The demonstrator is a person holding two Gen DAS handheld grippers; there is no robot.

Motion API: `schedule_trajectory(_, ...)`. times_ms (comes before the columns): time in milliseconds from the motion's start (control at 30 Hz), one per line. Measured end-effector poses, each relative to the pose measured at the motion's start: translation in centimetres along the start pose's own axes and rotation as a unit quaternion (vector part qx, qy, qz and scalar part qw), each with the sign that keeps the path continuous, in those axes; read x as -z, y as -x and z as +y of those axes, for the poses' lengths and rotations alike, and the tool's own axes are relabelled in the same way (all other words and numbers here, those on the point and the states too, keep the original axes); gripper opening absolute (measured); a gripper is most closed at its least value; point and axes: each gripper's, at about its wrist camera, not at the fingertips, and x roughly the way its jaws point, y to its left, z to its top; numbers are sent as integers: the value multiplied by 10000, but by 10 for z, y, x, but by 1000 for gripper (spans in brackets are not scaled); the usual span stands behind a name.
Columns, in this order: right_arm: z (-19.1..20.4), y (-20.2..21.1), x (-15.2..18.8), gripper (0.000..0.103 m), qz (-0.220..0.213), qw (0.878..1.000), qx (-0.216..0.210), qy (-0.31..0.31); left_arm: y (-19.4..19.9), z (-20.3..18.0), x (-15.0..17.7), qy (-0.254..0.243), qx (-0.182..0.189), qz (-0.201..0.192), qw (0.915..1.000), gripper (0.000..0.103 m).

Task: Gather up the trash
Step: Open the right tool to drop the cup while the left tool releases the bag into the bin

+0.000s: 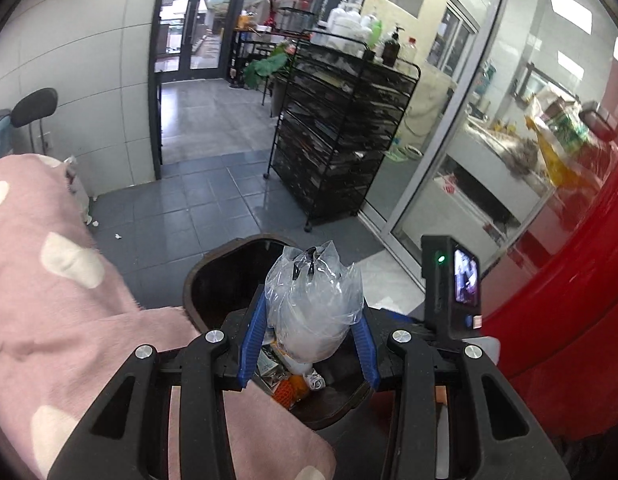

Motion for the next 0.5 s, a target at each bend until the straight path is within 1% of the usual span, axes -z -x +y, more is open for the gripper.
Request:
schedule_trajectory(100,-3,7,-2,80,-90,9999,61,18,-16,-2,1,-70,-3,200,9998,40)
schedule_trajectory(300,-6,13,-3,80,-179,9997,122,68,-34,-8,7,-196,-67,446,9988,40)
schedule_trajectory(400,-6,14,-3,80,-221,9996,142,79,-40,-7,10,-224,-54,551,9982,44)
schedule_trajectory(467,-7,15,-4,80,-241,9996,155,74,-41,-7,11,-280,-82,559,9980,51)
schedule_trajectory(500,-8,16,-5,80,-258,9995,165,73,-41,-8,11,-297,-93,546,9980,60)
